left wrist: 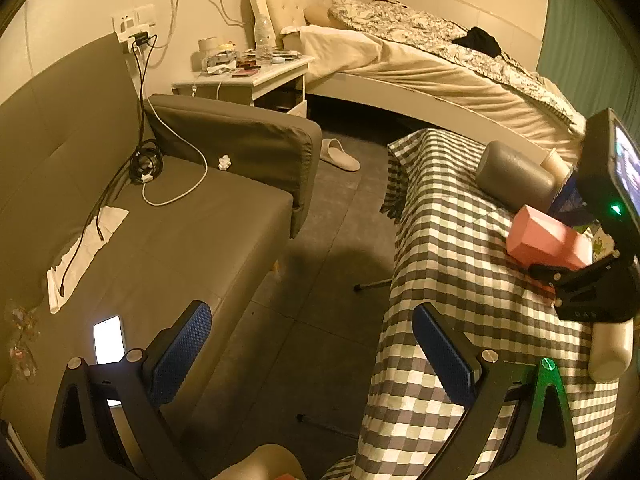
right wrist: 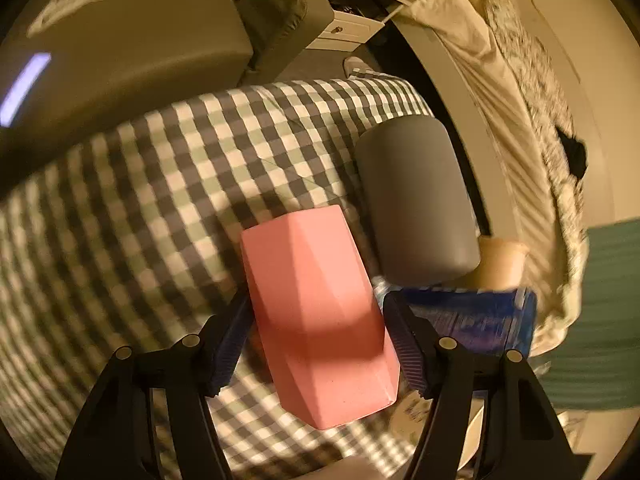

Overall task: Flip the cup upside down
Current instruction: 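Reach the right tool to the pink hexagonal cup and grasp it, then lift the pink cup with the right tool while the left tool grasps it, then rotate the pink cup in the left tool until its base faces up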

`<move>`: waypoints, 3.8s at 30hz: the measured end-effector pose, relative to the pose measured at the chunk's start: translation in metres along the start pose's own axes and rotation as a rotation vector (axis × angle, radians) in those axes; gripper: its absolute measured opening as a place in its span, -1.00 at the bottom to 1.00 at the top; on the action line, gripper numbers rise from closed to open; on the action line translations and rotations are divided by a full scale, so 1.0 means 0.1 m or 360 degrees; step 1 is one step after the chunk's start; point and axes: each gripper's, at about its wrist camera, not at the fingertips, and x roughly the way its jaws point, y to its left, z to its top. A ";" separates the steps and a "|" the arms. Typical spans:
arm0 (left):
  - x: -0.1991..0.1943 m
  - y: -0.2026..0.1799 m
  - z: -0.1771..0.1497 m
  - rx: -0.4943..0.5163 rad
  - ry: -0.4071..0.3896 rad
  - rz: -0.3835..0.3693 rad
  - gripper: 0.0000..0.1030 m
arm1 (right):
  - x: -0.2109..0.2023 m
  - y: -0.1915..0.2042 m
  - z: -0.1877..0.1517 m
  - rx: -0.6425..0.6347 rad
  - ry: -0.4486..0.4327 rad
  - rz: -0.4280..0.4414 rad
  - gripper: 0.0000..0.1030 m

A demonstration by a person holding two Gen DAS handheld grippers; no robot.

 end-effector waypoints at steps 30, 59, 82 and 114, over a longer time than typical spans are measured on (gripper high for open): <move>-0.89 -0.39 -0.67 0.0200 -0.0022 -0.0105 1.00 | -0.85 0.75 -1.86 0.1412 0.0314 0.0506 0.21; -0.76 -2.12 -0.80 0.0438 0.0534 -0.0343 1.00 | -1.04 0.12 -3.45 0.1546 0.0005 0.0487 0.58; -0.64 -2.22 -0.65 0.0477 0.0574 -0.0443 0.15 | -0.80 0.07 -3.47 0.1544 0.0067 0.0477 0.58; -1.12 -2.28 -1.24 0.0772 0.0326 -0.0492 0.14 | -1.06 0.11 -3.70 0.1593 0.0077 0.0376 0.58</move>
